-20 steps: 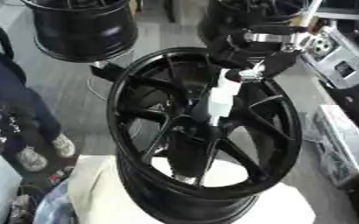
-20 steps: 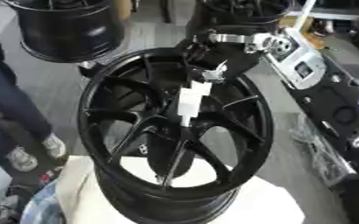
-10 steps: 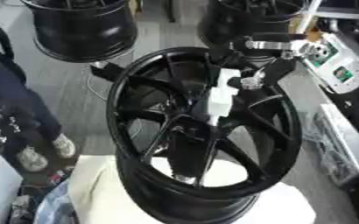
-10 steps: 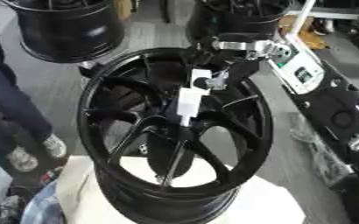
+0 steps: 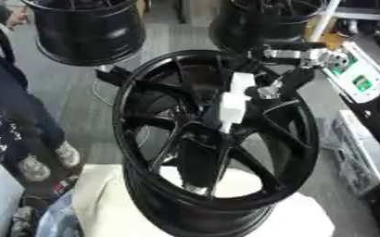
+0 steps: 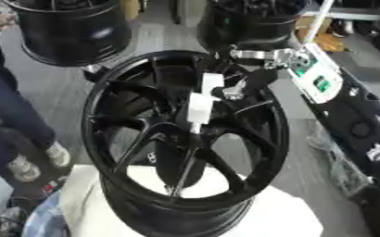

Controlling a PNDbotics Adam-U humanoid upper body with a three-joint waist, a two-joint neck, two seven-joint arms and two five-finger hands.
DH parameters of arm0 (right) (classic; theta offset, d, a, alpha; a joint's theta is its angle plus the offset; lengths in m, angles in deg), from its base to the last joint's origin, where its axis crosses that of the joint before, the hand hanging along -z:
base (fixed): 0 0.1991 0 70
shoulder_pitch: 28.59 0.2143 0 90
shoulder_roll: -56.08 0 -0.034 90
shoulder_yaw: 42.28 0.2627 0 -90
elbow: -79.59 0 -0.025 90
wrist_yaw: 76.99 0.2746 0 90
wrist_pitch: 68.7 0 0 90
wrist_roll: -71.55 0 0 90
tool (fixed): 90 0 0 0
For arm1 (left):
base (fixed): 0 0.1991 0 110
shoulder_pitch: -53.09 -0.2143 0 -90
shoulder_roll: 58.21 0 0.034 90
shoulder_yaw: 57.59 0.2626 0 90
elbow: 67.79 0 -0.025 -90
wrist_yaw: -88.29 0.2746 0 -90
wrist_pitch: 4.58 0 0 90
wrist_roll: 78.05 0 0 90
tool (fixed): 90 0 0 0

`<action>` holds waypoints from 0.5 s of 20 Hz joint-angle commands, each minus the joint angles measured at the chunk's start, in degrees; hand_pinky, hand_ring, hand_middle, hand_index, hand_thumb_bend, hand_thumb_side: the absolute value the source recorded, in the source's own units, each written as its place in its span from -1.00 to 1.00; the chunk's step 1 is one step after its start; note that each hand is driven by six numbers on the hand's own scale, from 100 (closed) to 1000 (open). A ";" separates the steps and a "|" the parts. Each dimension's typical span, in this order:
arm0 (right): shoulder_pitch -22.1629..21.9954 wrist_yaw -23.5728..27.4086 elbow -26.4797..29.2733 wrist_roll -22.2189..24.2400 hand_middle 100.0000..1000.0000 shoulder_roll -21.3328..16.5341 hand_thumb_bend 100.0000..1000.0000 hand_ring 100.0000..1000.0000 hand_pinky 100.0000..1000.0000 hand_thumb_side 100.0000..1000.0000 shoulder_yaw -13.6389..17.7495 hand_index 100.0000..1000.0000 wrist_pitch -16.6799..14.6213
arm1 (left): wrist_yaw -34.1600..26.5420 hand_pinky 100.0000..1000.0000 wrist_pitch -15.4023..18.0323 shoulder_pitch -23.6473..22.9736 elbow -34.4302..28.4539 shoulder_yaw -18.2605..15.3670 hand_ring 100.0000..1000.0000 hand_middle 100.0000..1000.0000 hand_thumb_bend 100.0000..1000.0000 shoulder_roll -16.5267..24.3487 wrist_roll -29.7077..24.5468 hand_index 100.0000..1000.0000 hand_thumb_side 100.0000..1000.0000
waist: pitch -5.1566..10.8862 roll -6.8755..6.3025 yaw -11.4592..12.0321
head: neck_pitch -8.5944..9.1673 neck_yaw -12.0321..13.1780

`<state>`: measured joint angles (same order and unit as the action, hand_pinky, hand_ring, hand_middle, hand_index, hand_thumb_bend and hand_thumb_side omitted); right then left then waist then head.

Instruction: Pull the pin out of the wheel hub.

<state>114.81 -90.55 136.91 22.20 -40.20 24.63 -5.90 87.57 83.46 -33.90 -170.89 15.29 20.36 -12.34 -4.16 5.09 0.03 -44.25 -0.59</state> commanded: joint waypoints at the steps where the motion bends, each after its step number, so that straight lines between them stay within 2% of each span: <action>1: 0.86 -0.86 -0.58 11.31 0.69 -0.59 -0.56 0.64 0.60 -0.03 1.03 0.85 -11.96 | 0.07 0.40 0.05 0.57 -0.74 0.06 0.08 0.07 -1.00 0.88 -0.16 0.26 0.63 | 0.51 -0.33 -0.09 | 0.13 0.01; 10: 0.51 -1.89 -2.40 11.31 0.66 0.71 -0.56 0.63 0.59 -0.03 1.18 0.84 -12.61 | 0.01 0.40 0.05 0.60 -0.76 0.09 0.09 0.07 -1.00 0.82 -0.20 0.26 0.63 | 0.41 -0.39 -0.02 | 0.13 -0.08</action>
<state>114.32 -92.13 134.42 21.74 -38.73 24.99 -6.36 87.57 83.47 -33.89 -170.89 15.29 20.36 -12.36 -4.30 5.06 0.03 -44.25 -0.59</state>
